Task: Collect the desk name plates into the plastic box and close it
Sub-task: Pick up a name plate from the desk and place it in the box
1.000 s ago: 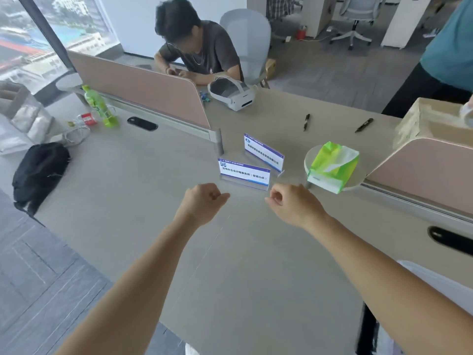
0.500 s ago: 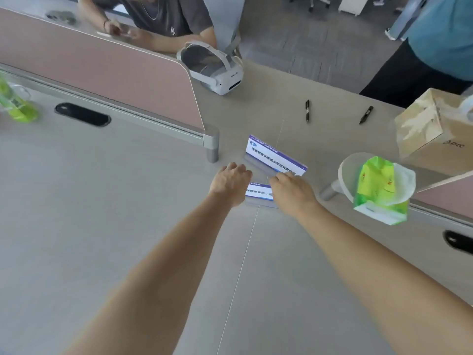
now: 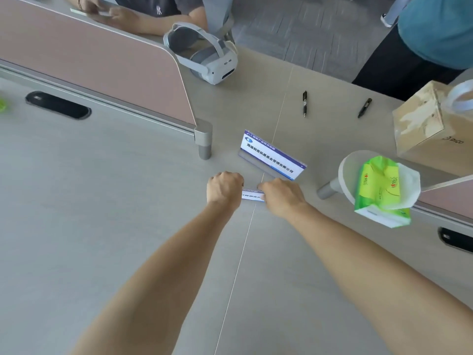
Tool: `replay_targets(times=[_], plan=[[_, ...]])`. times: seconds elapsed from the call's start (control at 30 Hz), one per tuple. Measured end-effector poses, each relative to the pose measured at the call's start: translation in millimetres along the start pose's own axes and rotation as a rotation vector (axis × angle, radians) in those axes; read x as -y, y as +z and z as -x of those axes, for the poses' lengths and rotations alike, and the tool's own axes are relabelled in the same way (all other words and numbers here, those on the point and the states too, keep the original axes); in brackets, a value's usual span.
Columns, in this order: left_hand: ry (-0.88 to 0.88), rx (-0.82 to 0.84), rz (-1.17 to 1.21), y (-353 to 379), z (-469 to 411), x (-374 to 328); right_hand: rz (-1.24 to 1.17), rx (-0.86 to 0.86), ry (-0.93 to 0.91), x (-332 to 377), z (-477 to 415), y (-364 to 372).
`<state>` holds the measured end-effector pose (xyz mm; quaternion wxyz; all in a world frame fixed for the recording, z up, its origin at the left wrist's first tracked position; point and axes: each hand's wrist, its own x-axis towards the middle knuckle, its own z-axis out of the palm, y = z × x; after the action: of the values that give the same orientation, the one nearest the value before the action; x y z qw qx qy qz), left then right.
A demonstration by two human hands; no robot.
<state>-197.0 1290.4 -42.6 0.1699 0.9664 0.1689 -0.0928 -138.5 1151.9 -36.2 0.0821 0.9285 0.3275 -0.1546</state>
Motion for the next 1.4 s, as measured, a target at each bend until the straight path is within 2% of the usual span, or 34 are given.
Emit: replay_targets(times=[0.23,0.4,0.5,0.6,0.73,0.87,0.93,1.0,1.1,1.27,1.33,1.4], plan=[[-0.134,-0.118,0.074,-30.8,74.9,-34.8,-0.034,-0.152,-0.110,-12.1,77.2,-27.8],[-0.192,-0.116,0.019,-42.1,140.4,-86.9,0.030,-0.215,-0.197,-37.0,140.8,-46.5],[-0.165,0.001,0.056,-43.0,178.0,-116.3,0.128,-0.259,-0.306,-56.1,181.1,-51.8],[-0.148,0.218,0.100,-42.8,212.3,-135.0,0.258,-0.269,-0.404,-77.2,222.3,-61.5],[-0.168,0.474,0.282,-39.9,259.3,-159.6,0.422,-0.374,-0.563,-111.0,274.8,-65.3],[-0.125,0.529,0.476,-24.0,307.2,-194.3,0.504,-0.550,-0.721,-136.3,323.7,-55.8],[-0.113,0.497,0.584,-13.3,331.0,-214.1,0.430,-0.664,-0.763,-148.1,350.6,-53.6],[-0.101,0.459,0.736,-1.5,357.1,-232.3,0.303,-0.692,-0.702,-161.4,377.7,-55.9],[-0.086,0.392,0.981,18.3,402.4,-252.4,0.017,-0.458,-0.400,-177.0,426.1,-61.6],[0.004,0.364,1.155,49.8,474.6,-292.4,-0.856,-0.191,-0.217,-195.6,505.2,-52.4],[0.013,0.375,1.186,57.8,495.1,-314.8,-0.947,-0.062,-0.160,-201.6,533.2,-43.4],[0.070,0.402,1.167,65.2,509.2,-338.6,-0.980,-0.024,-0.124,-212.2,555.1,-34.1]])
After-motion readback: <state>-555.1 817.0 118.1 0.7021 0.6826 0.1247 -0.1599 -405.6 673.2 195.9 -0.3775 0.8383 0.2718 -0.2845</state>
